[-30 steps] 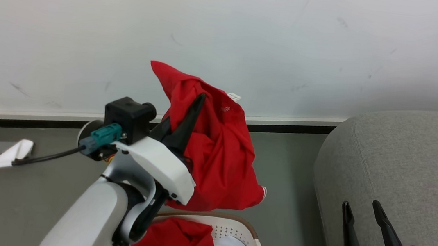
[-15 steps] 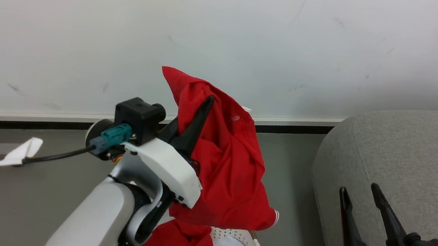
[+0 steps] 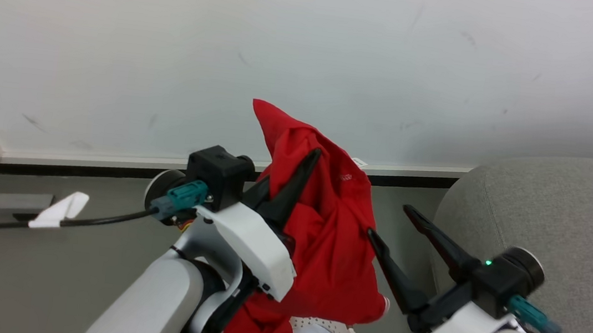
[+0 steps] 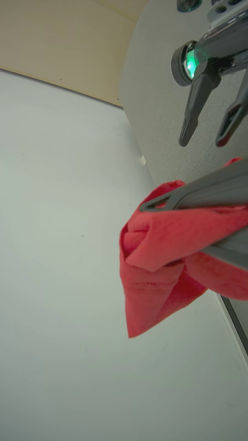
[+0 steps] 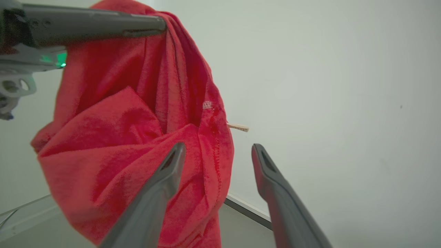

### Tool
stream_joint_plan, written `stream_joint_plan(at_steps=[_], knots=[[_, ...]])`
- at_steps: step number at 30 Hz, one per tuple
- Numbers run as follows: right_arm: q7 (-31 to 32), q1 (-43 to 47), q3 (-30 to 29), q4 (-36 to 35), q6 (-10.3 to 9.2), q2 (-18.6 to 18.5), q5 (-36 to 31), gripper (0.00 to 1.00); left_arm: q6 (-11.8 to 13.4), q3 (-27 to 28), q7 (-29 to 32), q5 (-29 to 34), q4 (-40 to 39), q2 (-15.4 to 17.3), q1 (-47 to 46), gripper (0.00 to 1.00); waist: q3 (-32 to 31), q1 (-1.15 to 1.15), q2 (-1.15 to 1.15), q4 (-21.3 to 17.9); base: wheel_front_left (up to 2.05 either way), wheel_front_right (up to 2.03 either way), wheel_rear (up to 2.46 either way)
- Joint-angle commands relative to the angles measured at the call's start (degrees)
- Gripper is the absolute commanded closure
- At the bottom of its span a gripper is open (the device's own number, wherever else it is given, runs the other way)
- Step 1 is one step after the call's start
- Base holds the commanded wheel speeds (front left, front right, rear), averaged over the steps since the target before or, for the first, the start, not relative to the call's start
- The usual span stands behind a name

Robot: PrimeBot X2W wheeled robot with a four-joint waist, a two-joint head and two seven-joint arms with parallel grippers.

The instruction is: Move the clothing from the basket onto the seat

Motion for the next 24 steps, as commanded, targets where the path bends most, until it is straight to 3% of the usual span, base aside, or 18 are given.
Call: stream_joint_plan(at_steps=[1,6,11,20,21,22,24], knots=[[0.2,-2.7,2.5,1.8,-0.12,0.2,1.7,0.00,-0.3,-0.2,0.0,-0.1,-0.2,0.0,0.1,1.00,-0.1,0.00,0.00,0.2,0.00,0.00,0.00],[1.4,-10.9,8.7,9.6,-0.12,2.1,2.0,0.00,-0.8,-1.7,0.3,-0.2,0.0,-0.6,-0.2,1.00,-0.2,0.00,0.00,0.7,0.00,0.00,0.00],[2.6,-14.8,8.4,18.6,-0.12,7.0,-0.1,0.00,-1.2,-2.7,0.3,-0.3,0.0,-1.0,-0.3,1.00,-0.3,0.00,0.00,1.2,0.00,0.00,0.00],[4.0,-18.3,10.3,32.6,-0.12,13.5,4.9,0.03,-1.8,-3.9,0.4,-1.3,-0.3,-1.3,-0.3,1.00,-0.6,0.00,0.00,2.2,0.00,0.00,0.00],[3.7,-18.6,10.4,33.3,-0.12,13.6,5.7,0.60,-1.8,-3.9,0.5,-1.4,-0.3,-1.3,-0.3,1.00,-0.6,0.00,0.00,2.3,0.00,0.00,0.00],[3.4,-18.7,10.6,33.8,-0.12,13.7,6.6,1.00,-1.7,-3.8,0.5,-1.5,-0.2,-1.2,-0.3,1.00,-0.6,0.00,0.00,2.4,0.00,0.00,0.00],[3.0,-18.8,11.4,34.1,-0.12,13.9,8.9,1.00,-1.6,-3.7,0.4,-1.5,-0.1,-1.0,-0.3,1.00,-0.6,0.00,0.00,2.6,0.00,0.00,0.00]])
